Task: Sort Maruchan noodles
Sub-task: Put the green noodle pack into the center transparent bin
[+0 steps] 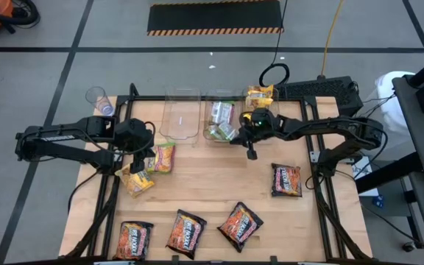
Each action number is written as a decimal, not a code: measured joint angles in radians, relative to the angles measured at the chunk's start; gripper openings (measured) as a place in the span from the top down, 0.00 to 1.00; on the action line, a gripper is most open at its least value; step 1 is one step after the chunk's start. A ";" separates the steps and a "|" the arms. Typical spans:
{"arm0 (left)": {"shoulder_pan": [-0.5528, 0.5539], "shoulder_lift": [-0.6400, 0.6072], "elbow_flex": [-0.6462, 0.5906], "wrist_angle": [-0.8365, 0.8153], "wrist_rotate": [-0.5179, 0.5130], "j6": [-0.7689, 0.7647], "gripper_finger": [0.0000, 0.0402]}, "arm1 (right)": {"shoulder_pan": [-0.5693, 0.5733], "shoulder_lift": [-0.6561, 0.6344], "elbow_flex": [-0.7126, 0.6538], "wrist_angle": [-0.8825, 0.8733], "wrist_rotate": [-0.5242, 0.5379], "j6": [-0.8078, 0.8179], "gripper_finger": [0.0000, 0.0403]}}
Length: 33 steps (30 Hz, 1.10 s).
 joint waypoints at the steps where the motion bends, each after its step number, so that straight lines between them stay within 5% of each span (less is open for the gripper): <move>1: 0.000 0.000 0.000 0.000 0.000 0.000 0.94 | -0.003 0.001 -0.001 0.019 0.000 0.000 1.00; 33: 0.000 0.000 0.000 0.002 0.000 -0.003 0.94 | -0.036 0.002 -0.003 0.095 0.012 0.139 0.94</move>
